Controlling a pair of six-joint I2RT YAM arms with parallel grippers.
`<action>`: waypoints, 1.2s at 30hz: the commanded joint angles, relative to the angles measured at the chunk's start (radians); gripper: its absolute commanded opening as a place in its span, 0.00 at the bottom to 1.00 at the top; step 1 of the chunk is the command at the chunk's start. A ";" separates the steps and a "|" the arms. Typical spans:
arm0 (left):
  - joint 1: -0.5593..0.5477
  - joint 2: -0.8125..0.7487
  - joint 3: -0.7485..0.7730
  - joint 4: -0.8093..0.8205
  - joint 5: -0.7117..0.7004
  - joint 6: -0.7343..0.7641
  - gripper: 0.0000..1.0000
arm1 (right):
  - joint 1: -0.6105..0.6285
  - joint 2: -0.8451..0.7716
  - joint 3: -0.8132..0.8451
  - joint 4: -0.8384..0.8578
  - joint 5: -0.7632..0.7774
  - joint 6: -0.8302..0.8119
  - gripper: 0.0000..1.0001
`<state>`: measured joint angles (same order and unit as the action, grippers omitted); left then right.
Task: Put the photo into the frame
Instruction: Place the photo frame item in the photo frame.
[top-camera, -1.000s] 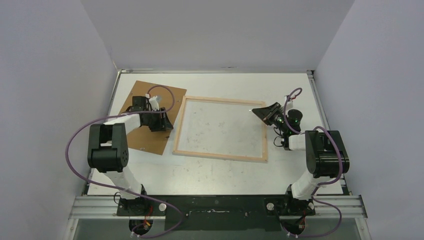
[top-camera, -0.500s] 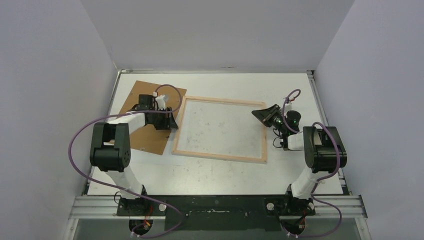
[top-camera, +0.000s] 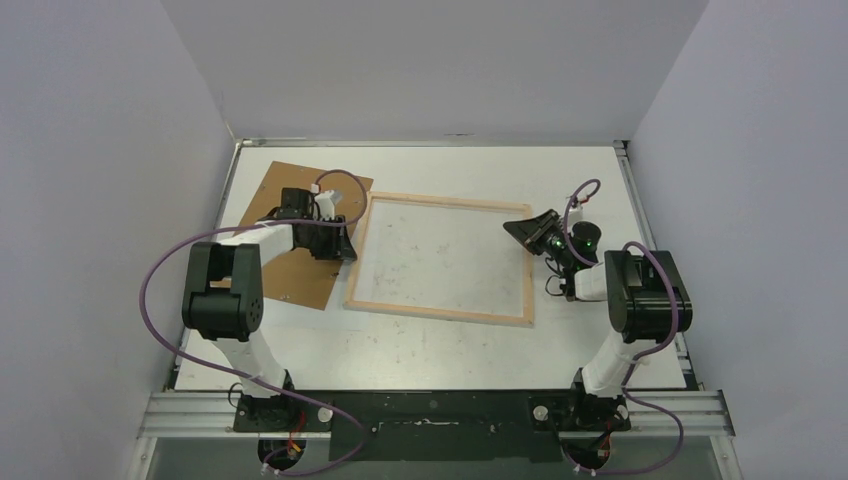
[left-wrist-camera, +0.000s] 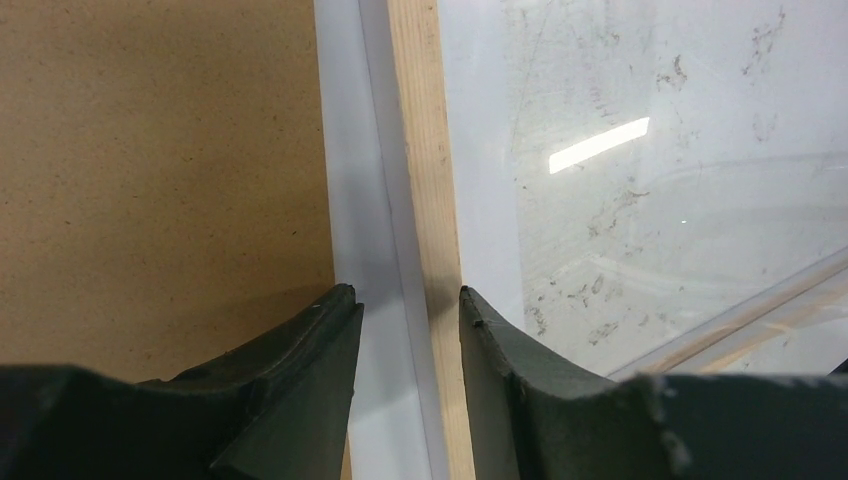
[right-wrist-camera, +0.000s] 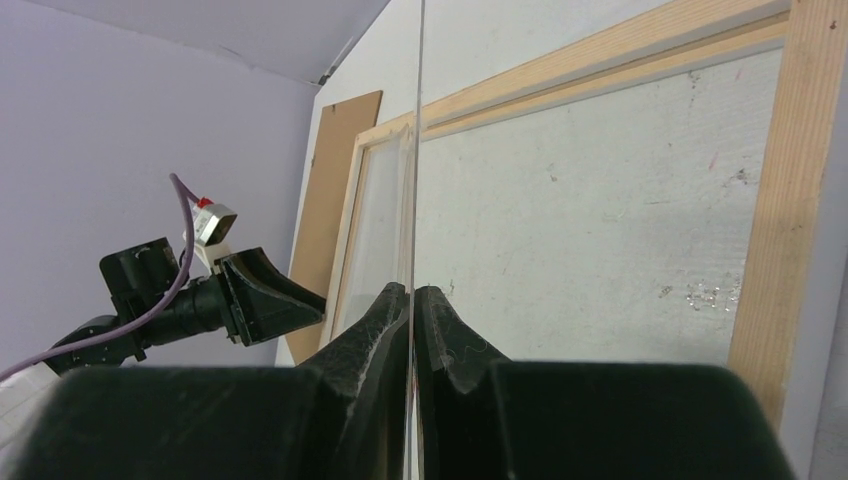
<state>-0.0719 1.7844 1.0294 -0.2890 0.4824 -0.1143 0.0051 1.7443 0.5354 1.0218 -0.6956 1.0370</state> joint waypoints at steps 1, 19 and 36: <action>-0.012 0.009 0.045 -0.011 0.015 0.029 0.39 | -0.003 0.012 0.028 0.092 -0.003 -0.009 0.05; -0.014 0.021 0.058 -0.030 0.030 0.031 0.34 | -0.004 -0.105 0.046 0.023 0.011 -0.048 0.05; -0.025 0.012 0.043 -0.021 0.059 0.027 0.33 | 0.010 -0.055 0.048 -0.162 0.116 -0.093 0.05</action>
<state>-0.0895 1.8034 1.0500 -0.3195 0.5064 -0.0925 0.0082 1.6981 0.5518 0.8825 -0.6312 0.9939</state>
